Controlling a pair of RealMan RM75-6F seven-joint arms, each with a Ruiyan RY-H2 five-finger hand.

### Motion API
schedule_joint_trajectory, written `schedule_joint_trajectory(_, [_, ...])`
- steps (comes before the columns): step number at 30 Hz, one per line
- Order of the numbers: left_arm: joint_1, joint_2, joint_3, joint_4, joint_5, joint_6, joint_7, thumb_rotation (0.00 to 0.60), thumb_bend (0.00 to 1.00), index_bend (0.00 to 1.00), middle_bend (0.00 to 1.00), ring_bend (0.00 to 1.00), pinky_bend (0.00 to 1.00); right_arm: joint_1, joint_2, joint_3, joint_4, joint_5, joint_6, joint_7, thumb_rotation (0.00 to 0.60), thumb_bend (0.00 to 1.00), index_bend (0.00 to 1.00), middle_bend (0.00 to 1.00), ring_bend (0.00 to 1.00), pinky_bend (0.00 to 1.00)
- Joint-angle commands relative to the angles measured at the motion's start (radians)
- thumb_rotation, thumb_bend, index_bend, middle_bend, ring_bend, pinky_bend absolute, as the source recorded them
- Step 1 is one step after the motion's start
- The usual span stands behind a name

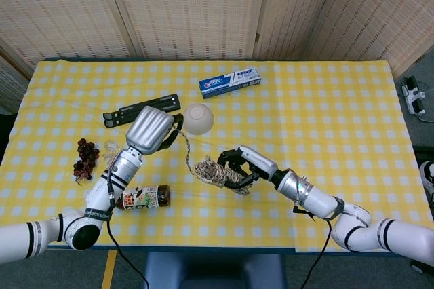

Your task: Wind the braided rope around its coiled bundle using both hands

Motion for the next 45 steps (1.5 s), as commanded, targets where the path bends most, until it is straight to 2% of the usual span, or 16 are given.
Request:
schedule_joint_trajectory(1, [-0.021, -0.013, -0.013, -0.024, 0.013, 0.016, 0.023, 0.6, 0.55, 0.65, 0.85, 0.76, 0.75, 0.032, -0.017, 0.006, -0.03, 0.07, -0.06, -0.071, 0.6, 0.55, 0.96, 0.77, 0.84, 0.82])
schedule_joint_trajectory(9, [-0.069, -0.054, -0.036, -0.059, 0.014, 0.036, 0.07, 0.6, 0.55, 0.64, 0.85, 0.77, 0.75, 0.077, -0.074, 0.05, -0.096, 0.28, -0.16, -0.224, 0.6, 0.55, 0.97, 0.78, 0.86, 0.83])
schedule_joint_trajectory(15, [-0.074, -0.075, -0.042, -0.094, 0.029, 0.047, 0.037, 0.6, 0.55, 0.64, 0.85, 0.77, 0.75, 0.107, -0.142, 0.098, -0.107, 0.543, -0.184, -0.367, 0.6, 0.55, 0.98, 0.79, 0.87, 0.84])
schedule_joint_trajectory(20, [-0.068, -0.086, -0.038, -0.11, 0.039, 0.053, 0.001, 0.6, 0.55, 0.64, 0.85, 0.77, 0.75, 0.143, -0.228, 0.128, -0.092, 0.789, -0.138, -0.489, 0.6, 0.55, 0.98, 0.79, 0.88, 0.84])
schedule_joint_trajectory(23, [-0.053, -0.088, -0.029, -0.12, 0.067, 0.072, -0.02, 0.6, 0.55, 0.64, 0.85, 0.77, 0.75, 0.158, -0.288, 0.161, -0.084, 0.954, -0.066, -0.547, 0.6, 0.55, 0.98, 0.79, 0.88, 0.84])
schedule_joint_trajectory(26, [-0.033, -0.079, -0.012, -0.134, 0.097, 0.083, -0.039, 0.6, 0.55, 0.64, 0.85, 0.77, 0.75, 0.149, -0.345, 0.2, -0.077, 1.036, 0.022, -0.574, 0.6, 0.55, 0.98, 0.8, 0.88, 0.84])
schedule_joint_trajectory(29, [-0.012, -0.072, 0.006, -0.138, 0.125, 0.091, -0.064, 0.6, 0.55, 0.64, 0.85, 0.77, 0.75, 0.124, -0.396, 0.244, -0.065, 1.059, 0.095, -0.569, 0.6, 0.55, 0.98, 0.8, 0.87, 0.85])
schedule_joint_trajectory(34, [0.033, -0.058, 0.035, -0.136, 0.167, 0.106, -0.123, 0.6, 0.55, 0.64, 0.85, 0.76, 0.75, 0.054, -0.455, 0.306, -0.047, 1.01, 0.191, -0.516, 0.6, 0.55, 0.98, 0.8, 0.87, 0.85])
schedule_joint_trajectory(39, [0.081, -0.038, 0.054, -0.118, 0.185, 0.118, -0.2, 0.6, 0.55, 0.64, 0.85, 0.76, 0.75, -0.014, -0.445, 0.349, -0.03, 0.945, 0.192, -0.452, 0.6, 0.55, 0.98, 0.8, 0.87, 0.85])
schedule_joint_trajectory(45, [0.118, -0.026, 0.068, -0.075, 0.159, 0.082, -0.291, 0.6, 0.55, 0.64, 0.85, 0.76, 0.75, -0.087, -0.415, 0.385, -0.019, 0.845, 0.183, -0.375, 0.6, 0.55, 0.98, 0.8, 0.88, 0.85])
